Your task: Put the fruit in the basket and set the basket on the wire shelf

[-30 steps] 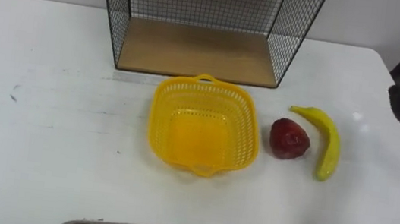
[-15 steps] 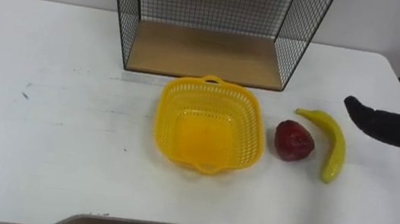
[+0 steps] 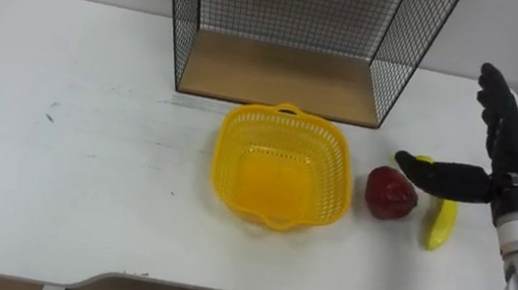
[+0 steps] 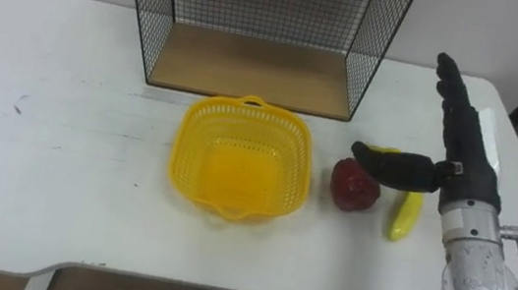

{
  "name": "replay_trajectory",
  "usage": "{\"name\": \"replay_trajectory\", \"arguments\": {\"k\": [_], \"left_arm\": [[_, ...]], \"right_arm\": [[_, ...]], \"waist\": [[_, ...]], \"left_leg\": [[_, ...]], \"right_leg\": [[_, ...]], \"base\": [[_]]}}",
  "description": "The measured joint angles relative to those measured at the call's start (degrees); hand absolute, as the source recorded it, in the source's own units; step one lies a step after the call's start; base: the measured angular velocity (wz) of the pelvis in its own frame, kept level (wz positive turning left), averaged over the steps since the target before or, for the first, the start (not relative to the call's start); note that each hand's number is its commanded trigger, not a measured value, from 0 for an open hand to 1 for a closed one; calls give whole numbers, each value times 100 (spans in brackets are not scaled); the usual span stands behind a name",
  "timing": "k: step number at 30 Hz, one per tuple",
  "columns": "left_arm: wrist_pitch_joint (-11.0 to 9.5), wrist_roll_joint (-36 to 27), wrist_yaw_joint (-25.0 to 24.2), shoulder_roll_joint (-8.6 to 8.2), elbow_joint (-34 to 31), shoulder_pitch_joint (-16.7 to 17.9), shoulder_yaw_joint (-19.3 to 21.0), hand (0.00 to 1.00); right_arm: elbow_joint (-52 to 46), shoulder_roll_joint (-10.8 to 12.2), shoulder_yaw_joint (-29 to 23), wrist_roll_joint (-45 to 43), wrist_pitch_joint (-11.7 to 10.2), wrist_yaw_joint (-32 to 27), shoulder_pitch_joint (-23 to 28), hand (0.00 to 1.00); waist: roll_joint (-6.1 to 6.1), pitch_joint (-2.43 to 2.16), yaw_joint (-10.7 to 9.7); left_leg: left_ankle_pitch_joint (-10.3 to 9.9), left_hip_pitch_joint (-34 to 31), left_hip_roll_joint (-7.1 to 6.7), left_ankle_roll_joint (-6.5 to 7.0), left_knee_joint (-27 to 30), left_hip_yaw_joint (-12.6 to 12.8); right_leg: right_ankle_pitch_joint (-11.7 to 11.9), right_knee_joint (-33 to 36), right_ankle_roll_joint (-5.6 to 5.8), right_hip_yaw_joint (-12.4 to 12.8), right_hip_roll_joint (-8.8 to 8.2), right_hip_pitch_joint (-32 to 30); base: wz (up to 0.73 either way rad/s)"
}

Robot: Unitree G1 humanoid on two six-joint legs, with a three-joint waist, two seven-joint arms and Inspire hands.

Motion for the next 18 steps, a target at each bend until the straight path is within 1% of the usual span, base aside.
{"name": "replay_trajectory", "arguments": {"k": [4, 7, 10, 12, 14, 18], "left_arm": [[10, 108, -5, 7, -58, -8, -32, 0], [30, 124, -17, 12, -172, -11, -32, 0], [29, 125, -17, 19, -230, -27, -32, 0], [31, 122, -17, 27, -237, -57, -32, 0], [38, 122, -18, 34, -253, -74, -33, 0], [42, 121, -23, 34, -247, -110, -33, 0]], "right_arm": [[119, 0, 13, -70, 10, 85, 0, 0], [140, 0, 62, -174, 91, 164, 0, 0], [344, -5, 228, -430, 99, 206, -31, 0], [613, -5, 299, -557, 140, 251, -69, 0], [692, -5, 309, -591, 221, 254, -82, 0], [827, -6, 317, -662, 301, 254, -116, 0]], "waist": [[11, 2, 13], [26, 7, 25], [30, 4, 32], [32, 5, 60], [45, 6, 94], [85, -5, 172]], "left_leg": [[-1, -9, 0, 0, 24, -13], [-1, -8, 0, -1, 23, -15], [0, 7, 0, -1, 3, -7], [0, 3, 0, -1, 4, -5], [0, -4, 0, -1, 4, -5], [0, 3, 0, -1, 5, -10]], "right_leg": [[2, 1, -4, -11, 0, 0], [2, 0, -4, -10, 0, -2], [2, 2, -4, 11, 4, -2], [3, 3, -4, 17, 4, -4], [2, 3, -4, 16, 4, -10], [2, 2, -4, 19, 4, 0]], "base": [[0], [0], [0], [0], [0], [0]]}}
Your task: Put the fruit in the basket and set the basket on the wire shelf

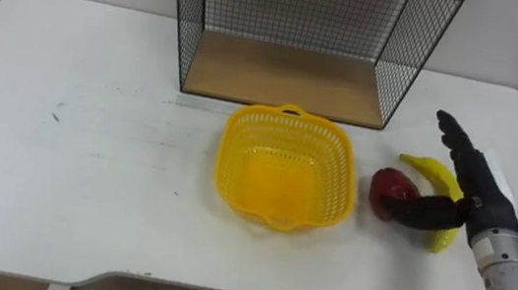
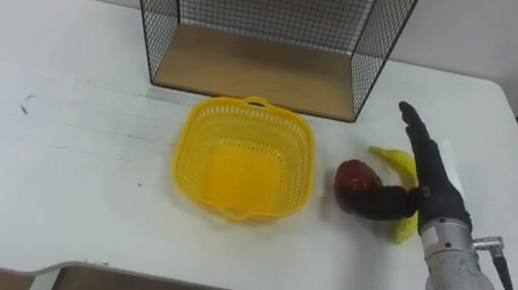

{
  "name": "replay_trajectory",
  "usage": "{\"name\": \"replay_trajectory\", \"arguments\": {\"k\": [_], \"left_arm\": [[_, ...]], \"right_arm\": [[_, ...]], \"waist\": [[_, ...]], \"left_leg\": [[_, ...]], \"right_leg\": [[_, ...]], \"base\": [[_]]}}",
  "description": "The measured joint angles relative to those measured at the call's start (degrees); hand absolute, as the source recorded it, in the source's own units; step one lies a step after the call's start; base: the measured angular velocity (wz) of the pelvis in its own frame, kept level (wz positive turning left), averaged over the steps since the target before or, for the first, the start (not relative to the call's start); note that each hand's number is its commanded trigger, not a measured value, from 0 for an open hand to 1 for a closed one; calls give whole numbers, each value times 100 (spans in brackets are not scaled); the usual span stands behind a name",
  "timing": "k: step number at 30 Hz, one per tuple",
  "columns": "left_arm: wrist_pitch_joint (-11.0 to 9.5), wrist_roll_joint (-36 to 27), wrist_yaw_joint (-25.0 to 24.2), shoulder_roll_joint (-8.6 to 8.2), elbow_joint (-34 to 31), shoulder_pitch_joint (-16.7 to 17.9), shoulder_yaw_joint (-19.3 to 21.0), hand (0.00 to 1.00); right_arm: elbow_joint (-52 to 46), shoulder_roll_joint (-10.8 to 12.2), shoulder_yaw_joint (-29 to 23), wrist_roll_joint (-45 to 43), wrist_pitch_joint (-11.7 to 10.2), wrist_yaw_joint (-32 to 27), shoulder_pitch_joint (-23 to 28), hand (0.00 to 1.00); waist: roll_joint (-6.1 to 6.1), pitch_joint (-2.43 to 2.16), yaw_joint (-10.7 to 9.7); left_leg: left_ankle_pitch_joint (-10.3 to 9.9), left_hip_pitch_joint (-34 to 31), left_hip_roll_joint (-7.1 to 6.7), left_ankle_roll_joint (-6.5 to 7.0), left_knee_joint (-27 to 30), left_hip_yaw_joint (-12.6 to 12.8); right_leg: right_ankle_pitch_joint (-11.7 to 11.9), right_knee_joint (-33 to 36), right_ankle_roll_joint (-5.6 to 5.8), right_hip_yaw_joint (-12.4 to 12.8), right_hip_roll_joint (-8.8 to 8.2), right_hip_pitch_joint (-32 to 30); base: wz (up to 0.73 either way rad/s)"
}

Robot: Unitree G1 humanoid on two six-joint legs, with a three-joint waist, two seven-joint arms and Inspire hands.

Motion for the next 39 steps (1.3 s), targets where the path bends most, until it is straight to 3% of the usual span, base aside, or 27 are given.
{"name": "replay_trajectory", "arguments": {"k": [12, 20, 25, 31, 39], "left_arm": [[204, 0, -87, 1, 142, 33, -6, 0], [207, 0, -153, 1, 138, 20, -11, 0], [233, 0, -176, -7, 143, 14, -10, 0], [259, 1, -197, -7, 129, 29, -1, 0], [260, 0, -310, -6, 131, 17, 4, 0]], "right_arm": [[632, 0, 121, -17, 69, 77, -168, 0], [797, 1, 137, -21, 69, 195, -171, 0], [926, 2, 137, -45, 73, 208, -172, 0], [965, 3, 136, -61, 121, 308, -172, 0], [1359, 4, 122, -208, 132, 318, -360, 0]], "waist": [[-6, 12, 5], [-59, 20, 22], [-17, 34, 33], [11, 19, 33], [-116, -6, 34]], "left_leg": [[0, -9, 0, 0, 31, 1], [-1, -3, 0, 1, 65, 4], [-1, -13, 0, 1, 76, -1], [-2, -41, 0, 1, 81, -15], [-2, -30, 0, 2, 94, -22]], "right_leg": [[0, 1, 0, 44, 4, 9], [1, 3, -2, 70, 6, 52], [1, 2, -2, 68, 7, 57], [4, 5, -7, 56, 7, 66], [4, -4, -7, 46, 7, 84]], "base": [[0], [0], [0], [0], [0]]}}
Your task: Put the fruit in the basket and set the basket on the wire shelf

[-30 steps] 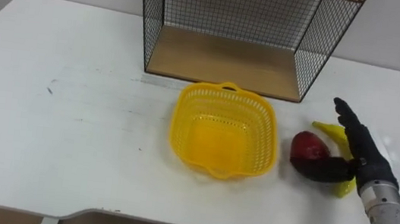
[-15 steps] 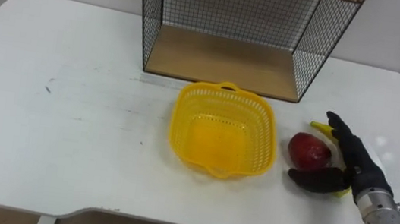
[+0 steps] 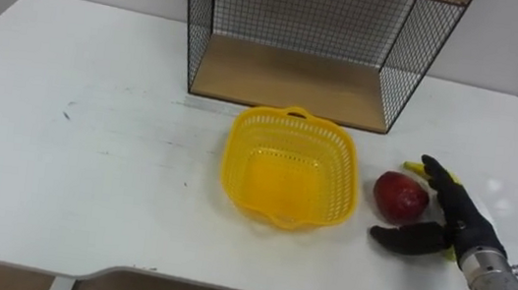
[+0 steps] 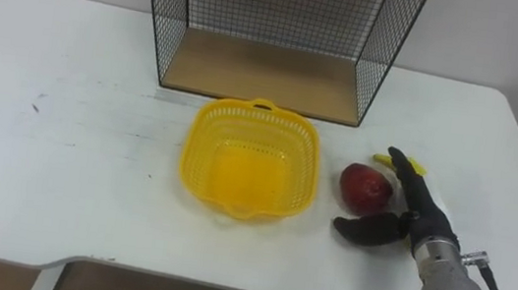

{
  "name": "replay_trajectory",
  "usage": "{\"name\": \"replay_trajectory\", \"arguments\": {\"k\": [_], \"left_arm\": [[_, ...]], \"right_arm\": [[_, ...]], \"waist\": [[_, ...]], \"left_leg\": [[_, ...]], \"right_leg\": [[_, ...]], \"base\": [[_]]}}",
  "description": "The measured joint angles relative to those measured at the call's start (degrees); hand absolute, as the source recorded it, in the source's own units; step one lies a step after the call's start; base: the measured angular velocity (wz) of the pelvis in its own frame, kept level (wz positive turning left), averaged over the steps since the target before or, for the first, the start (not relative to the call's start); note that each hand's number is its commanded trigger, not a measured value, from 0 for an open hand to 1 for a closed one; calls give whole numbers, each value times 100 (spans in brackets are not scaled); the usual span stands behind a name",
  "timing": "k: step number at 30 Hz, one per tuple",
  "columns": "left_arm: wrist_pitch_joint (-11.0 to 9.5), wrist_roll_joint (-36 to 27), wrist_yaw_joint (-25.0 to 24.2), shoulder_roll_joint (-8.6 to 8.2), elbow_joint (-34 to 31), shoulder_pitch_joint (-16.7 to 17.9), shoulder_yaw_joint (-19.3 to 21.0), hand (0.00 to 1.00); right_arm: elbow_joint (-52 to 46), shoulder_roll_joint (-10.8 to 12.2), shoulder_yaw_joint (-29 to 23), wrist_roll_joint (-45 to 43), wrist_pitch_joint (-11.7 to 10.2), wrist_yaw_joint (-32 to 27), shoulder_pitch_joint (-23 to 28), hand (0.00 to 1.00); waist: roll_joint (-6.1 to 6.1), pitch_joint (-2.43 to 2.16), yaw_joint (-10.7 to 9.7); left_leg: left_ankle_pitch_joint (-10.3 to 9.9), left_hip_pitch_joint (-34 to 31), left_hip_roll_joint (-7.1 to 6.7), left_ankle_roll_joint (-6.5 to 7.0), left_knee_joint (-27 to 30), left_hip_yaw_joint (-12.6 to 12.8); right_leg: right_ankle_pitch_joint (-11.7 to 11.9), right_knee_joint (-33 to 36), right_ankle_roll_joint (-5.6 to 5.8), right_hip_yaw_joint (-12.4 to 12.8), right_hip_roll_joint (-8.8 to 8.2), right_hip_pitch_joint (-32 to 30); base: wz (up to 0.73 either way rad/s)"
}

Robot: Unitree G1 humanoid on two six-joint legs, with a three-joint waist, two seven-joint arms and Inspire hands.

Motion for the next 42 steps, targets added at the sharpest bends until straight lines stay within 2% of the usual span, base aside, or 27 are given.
{"name": "replay_trajectory", "arguments": {"k": [7, 12, 14, 15, 16, 17, 18, 22, 30, 42], "left_arm": [[-9, 1, -210, 7, 27, 2, 31, 0], [-10, -1, -225, 15, 23, -15, 32, 0], [-9, 0, -224, 22, 21, -14, 30, 0], [-7, 0, -224, 32, 24, -5, 29, 0], [-6, -1, -222, 34, 26, 4, 29, 0], [-7, -2, -219, 38, 29, 16, 29, 0], [-8, -3, -218, 47, 39, 12, 32, 0], [-22, -1, -219, 51, 116, -67, 47, 0], [-23, 0, -223, 56, 117, -91, 94, 0], [-32, 0, -191, 103, 105, -147, 89, 0]], "right_arm": [[288, -1, -17, -57, -85, 84, -108, 0], [628, -14, -14, -71, -73, 191, -317, 0], [641, -30, -12, -73, -64, 257, -325, 0], [641, -40, -12, -107, -64, 318, -325, 24], [642, -49, -13, -125, -65, 347, -325, 59], [642, -66, -19, -186, -70, 384, -329, 72], [641, -73, -32, -258, -83, 400, -339, 100], [649, -93, -70, -675, -133, 418, -381, 100], [850, -157, -235, -1373, -115, 441, -614, 100], [857, -155, -227, -1134, -92, 494, -614, 100]], "waist": [[7, 15, 13], [-68, 26, 61], [-101, 6, 74], [-112, 0, 75], [-113, -1, 75], [-111, -1, 71], [-107, 0, 66], [-81, -10, 67], [-52, -1, 104], [-58, 3, 102]], "left_leg": [[0, 47, 1, 0, 19, -22], [0, 29, 1, -1, 53, -74], [0, 23, 0, -1, 59, -84], [-1, 22, 0, -1, 65, -92], [-1, 25, 0, -1, 69, -93], [-1, 28, 0, -2, 72, -104], [-1, 25, 0, -3, 72, -126], [-4, 37, 1, -7, 74, -143], [-8, 34, 1, -11, 66, -161], [-19, -16, 2, -21, 68, -166]], "right_leg": [[0, 1, 0, -30, 0, 64], [-4, -32, -5, -76, 5, 64], [9, -81, -11, -76, 17, 70], [11, -82, -13, -77, 20, 75], [12, -82, -15, -83, 20, 83], [13, -81, -16, -98, 20, 92], [14, -77, -18, -118, 22, 93], [16, -66, -21, -128, 25, 108], [21, -62, -26, -147, 26, 108], [20, -70, -26, -137, 32, 85]], "base": [[1], [4], [0], [0], [3], [5], [6], [1], [0], [0]]}}
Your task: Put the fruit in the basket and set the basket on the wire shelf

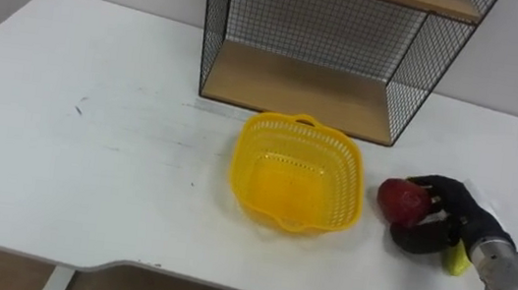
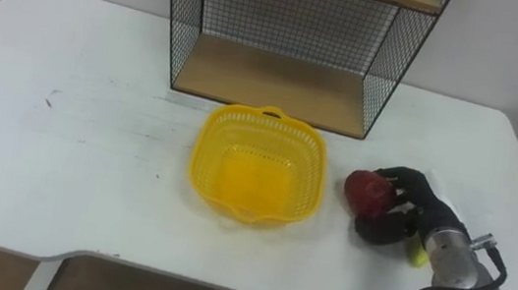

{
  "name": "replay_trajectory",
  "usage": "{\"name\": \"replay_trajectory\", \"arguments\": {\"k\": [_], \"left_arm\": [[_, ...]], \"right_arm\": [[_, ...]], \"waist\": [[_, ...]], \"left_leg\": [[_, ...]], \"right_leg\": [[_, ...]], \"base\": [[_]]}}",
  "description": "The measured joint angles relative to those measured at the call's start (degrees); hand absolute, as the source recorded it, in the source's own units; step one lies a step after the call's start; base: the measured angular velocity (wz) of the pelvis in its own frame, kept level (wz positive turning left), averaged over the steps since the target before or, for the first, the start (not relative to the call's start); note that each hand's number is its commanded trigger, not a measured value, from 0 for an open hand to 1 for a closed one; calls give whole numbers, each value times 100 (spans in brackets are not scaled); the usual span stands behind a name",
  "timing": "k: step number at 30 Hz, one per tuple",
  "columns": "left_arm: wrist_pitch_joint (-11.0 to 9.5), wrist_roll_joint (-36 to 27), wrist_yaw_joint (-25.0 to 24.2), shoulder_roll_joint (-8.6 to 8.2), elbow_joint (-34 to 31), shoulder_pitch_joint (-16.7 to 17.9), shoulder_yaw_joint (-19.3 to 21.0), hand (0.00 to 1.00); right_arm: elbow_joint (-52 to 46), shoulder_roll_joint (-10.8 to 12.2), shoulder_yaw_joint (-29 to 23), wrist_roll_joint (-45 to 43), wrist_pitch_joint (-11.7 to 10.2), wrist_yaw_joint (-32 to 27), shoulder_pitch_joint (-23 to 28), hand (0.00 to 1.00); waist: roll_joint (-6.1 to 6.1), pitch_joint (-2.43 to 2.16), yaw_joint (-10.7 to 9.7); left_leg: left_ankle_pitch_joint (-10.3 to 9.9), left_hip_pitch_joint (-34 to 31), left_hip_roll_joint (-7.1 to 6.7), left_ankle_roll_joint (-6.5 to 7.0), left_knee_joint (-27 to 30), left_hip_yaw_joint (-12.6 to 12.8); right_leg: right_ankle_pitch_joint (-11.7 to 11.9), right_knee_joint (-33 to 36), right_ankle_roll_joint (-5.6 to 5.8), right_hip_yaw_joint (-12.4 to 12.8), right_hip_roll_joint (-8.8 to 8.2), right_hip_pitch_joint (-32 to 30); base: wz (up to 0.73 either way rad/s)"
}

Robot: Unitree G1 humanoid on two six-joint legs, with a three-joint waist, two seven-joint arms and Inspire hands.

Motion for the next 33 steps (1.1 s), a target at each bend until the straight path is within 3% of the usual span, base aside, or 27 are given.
{"name": "replay_trajectory", "arguments": {"k": [7, 16, 24, 27, 31, 33], "left_arm": [[13, -3, 4, 32, 20, 31, -47, 0], [13, -4, 6, 3, 15, 90, -52, 0], [147, -3, 126, -211, -235, 418, -51, 0], [162, -2, 125, -224, -337, 465, -48, 0], [164, 0, 125, -253, -340, 464, -48, 0], [167, -2, 125, -305, -321, 481, -48, 0]], "right_arm": [[7, 14, -49, 1073, 23, -215, 190, 100], [-20, 165, -49, 2979, -54, -376, 322, 100], [-84, 475, -70, 4440, -85, -371, 428, 100], [-90, 645, -135, 4834, 15, -384, 536, 100], [-279, 654, -192, 4893, 20, -415, 537, 100], [-394, 654, -219, 4894, 35, -455, 544, 100]], "waist": [[39, -15, -13], [224, -31, -53], [266, -39, -173], [292, -51, -181], [409, -98, -226], [450, -81, -256]], "left_leg": [[-3, 10, 0, 0, 15, 4], [-4, 73, 3, 0, 5, 20], [-6, 80, 0, -1, 23, 16], [-6, 60, -6, 0, 34, 10], [-5, 79, -8, 1, 22, 13], [-4, 98, -8, 1, 5, 13]], "right_leg": [[0, -19, 0, -6, 1, 7], [4, -7, 1, 13, 1, 60], [-1, -43, 7, 17, 2, 105], [-1, -47, 7, 12, 0, 96], [-1, -47, 7, 12, -1, 81], [-3, -44, 9, 10, -2, 85]], "base": [[0], [0], [0], [0], [0], [0]]}}
